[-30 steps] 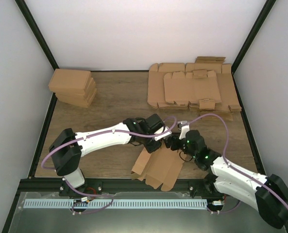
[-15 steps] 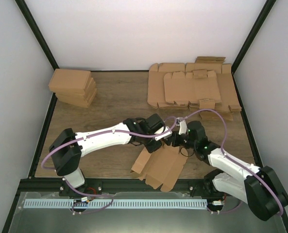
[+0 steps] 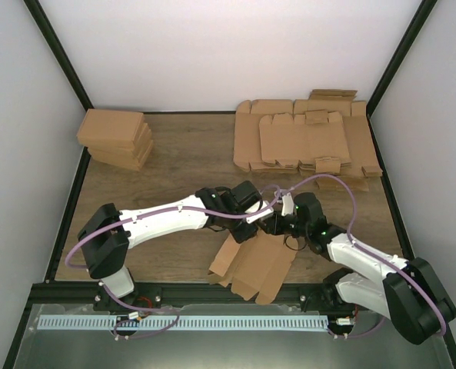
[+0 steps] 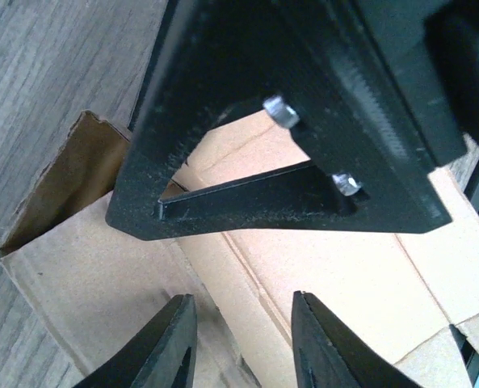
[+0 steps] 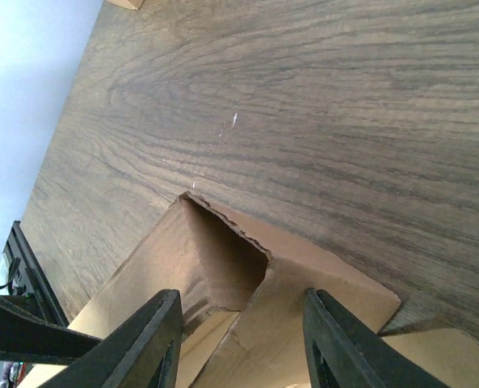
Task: Fold the paper box
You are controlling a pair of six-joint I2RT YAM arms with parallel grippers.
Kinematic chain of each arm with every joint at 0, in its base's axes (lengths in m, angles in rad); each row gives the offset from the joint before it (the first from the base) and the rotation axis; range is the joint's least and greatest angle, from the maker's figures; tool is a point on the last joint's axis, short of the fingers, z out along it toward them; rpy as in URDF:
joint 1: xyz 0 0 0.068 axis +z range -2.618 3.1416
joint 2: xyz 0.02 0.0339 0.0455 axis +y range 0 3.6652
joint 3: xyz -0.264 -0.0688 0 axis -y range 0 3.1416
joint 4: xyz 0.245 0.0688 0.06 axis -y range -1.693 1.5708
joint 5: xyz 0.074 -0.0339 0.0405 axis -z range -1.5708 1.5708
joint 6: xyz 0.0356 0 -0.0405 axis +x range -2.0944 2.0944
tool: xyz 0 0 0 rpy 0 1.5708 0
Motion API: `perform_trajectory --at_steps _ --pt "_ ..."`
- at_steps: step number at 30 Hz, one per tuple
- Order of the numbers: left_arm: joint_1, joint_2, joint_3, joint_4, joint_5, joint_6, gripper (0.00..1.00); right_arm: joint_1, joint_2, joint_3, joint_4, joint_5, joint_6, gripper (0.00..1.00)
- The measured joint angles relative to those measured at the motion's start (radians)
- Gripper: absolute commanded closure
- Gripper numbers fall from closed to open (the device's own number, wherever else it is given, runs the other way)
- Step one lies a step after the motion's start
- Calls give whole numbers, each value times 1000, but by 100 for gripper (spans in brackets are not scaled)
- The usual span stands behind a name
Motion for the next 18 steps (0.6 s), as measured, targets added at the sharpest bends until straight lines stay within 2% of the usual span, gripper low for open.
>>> perform_trajectory --at_steps 7,13,18 --pt "2 -23 0 18 14 -46 40 0 -6 -14 2 1 10 59" --pt "90 -111 -14 73 61 -145 40 0 -13 -22 1 1 16 59" --pt "218 -153 -117 157 142 -220 50 0 -13 -22 1 1 18 60"
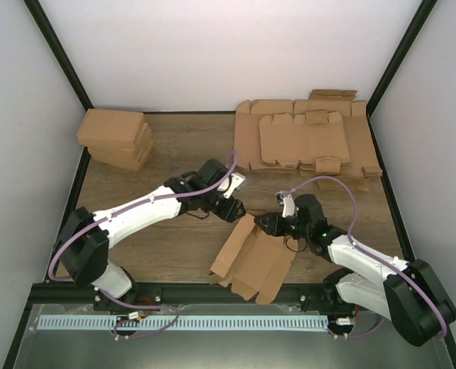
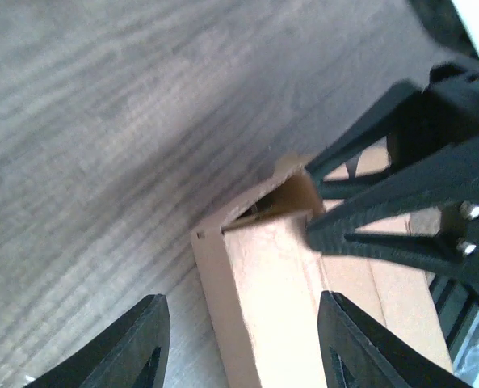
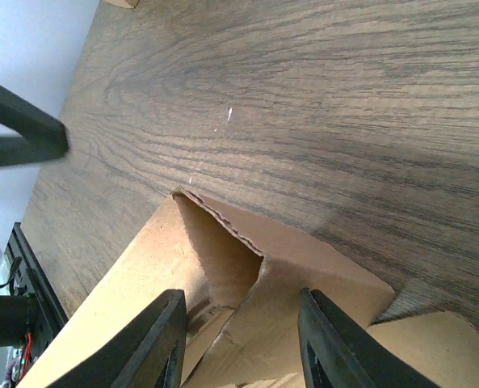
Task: Fold the paper box
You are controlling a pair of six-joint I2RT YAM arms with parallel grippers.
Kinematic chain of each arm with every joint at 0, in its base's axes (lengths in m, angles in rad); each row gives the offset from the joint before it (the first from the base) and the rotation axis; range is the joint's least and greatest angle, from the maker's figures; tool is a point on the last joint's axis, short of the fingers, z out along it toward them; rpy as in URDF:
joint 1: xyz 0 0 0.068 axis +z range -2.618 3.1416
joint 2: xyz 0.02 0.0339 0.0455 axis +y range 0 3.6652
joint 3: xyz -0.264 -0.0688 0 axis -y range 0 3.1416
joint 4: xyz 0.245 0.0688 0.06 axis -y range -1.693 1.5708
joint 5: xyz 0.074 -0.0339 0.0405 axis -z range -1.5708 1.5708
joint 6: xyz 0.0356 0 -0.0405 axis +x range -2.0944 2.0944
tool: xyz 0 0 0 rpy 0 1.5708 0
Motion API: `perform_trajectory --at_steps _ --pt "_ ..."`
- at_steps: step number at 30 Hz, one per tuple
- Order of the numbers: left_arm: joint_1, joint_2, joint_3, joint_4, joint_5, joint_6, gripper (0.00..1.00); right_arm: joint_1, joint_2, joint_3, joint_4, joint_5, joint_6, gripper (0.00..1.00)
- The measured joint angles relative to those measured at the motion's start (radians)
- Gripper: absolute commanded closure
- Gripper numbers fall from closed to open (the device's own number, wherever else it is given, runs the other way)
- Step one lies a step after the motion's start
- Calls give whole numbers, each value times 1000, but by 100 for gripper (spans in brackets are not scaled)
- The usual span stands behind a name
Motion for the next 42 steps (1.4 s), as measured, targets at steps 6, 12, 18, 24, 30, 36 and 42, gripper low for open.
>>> perform_trajectory --at_steps 6,12,18,24,30,36,42 --pt "12 32 -85 69 119 -57 62 0 0 0 0 0 3 60" --pt "19 59 -115 133 179 -98 69 0 -5 0 -1 0 3 60" --pt "21 84 -119 156 192 -113 71 0 -13 -3 -11 0 8 60" --pt "21 101 -125 167 207 -114 73 0 -28 -10 -28 0 21 58" --pt "20 106 -128 184 220 -121 75 0 -39 -15 -35 -5 64 57" --pt "10 108 -128 188 227 -121 75 0 -68 -41 -28 -20 118 48" --pt "5 112 -127 192 227 -119 76 0 -76 -47 -24 -35 132 45"
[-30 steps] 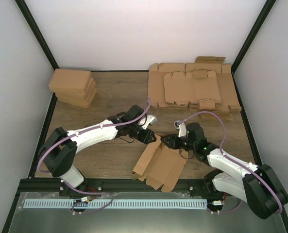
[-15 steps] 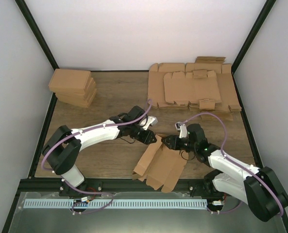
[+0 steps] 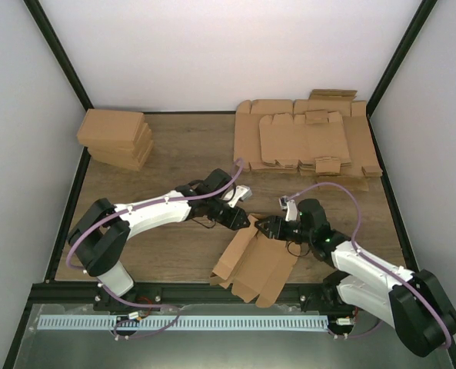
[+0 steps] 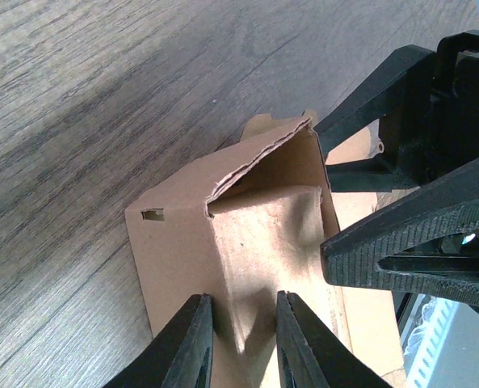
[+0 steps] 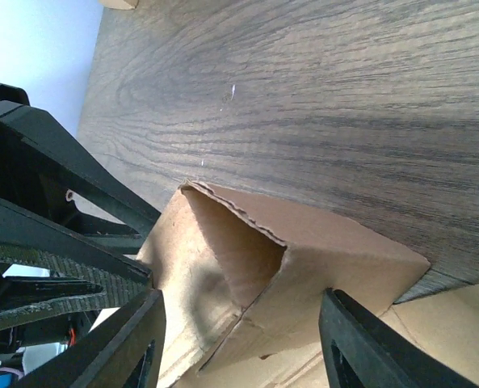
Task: Fold the paper box
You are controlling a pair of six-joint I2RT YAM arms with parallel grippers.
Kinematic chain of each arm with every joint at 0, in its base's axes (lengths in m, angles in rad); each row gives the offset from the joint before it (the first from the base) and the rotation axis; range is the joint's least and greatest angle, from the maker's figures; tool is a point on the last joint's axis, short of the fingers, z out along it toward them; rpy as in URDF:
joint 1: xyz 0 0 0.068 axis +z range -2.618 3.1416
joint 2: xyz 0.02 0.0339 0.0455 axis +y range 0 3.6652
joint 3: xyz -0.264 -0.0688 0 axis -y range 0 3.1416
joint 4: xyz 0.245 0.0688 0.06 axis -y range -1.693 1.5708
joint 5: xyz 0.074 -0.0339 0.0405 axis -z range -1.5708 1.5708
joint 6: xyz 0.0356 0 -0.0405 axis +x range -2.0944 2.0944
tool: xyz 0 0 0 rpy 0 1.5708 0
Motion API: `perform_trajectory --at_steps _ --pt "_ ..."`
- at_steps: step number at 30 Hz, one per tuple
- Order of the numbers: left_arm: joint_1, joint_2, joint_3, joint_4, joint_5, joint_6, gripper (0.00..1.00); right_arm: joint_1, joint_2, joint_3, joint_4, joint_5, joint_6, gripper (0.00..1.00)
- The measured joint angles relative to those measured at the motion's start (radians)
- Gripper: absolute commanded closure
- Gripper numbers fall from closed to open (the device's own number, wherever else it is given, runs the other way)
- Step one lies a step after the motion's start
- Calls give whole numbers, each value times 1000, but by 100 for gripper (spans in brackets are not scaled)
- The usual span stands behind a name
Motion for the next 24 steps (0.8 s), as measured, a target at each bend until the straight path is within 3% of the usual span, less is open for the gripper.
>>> perform_trajectory --at_steps 8,24 --pt "-4 0 4 -3 -6 5 75 0 -13 -26 21 -10 16 51" --pt "24 -2 3 -10 5 2 76 -1 43 -129 296 -65 151 57"
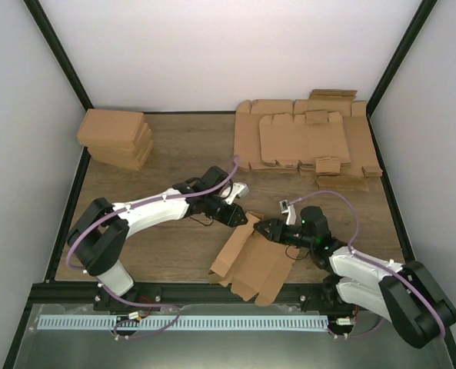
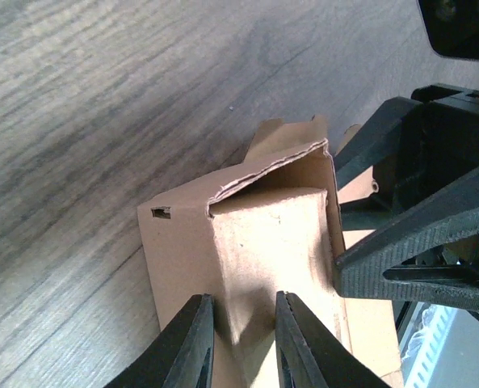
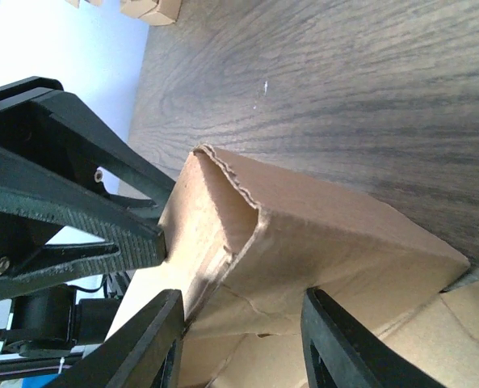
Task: Fold the paper box
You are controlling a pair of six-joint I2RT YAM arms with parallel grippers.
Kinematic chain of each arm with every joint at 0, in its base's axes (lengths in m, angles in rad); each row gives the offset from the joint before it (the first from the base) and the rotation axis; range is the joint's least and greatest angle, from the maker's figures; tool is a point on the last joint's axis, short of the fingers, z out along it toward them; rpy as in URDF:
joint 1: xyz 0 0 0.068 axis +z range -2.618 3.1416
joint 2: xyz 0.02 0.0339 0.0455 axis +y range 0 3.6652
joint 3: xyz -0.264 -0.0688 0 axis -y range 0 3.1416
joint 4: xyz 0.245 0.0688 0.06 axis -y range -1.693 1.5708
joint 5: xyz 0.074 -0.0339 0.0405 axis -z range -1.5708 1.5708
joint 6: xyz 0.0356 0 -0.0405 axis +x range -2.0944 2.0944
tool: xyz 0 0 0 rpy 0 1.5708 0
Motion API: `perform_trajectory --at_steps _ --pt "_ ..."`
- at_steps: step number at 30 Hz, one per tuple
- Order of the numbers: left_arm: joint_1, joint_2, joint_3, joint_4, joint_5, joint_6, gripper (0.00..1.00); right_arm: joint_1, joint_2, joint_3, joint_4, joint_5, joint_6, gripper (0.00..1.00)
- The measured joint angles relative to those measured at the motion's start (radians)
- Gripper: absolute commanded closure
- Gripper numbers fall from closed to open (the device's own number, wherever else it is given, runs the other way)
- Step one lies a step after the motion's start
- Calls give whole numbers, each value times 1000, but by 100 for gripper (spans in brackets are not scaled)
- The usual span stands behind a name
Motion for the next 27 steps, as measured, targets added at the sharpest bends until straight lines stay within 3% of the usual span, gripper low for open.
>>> perform_trajectory --at_steps 9,16,21,27 --pt "47 -6 -2 5 19 -1 76 0 104 1 166 -11 43 59" --pt "53 -6 -9 17 44 -15 76 0 122 7 140 -12 45 56" --pt "40 -5 -10 20 35 -18 76 0 70 6 93 -5 36 44" --pt "12 0 -3 16 7 -14 76 0 -6 5 24 3 -3 38"
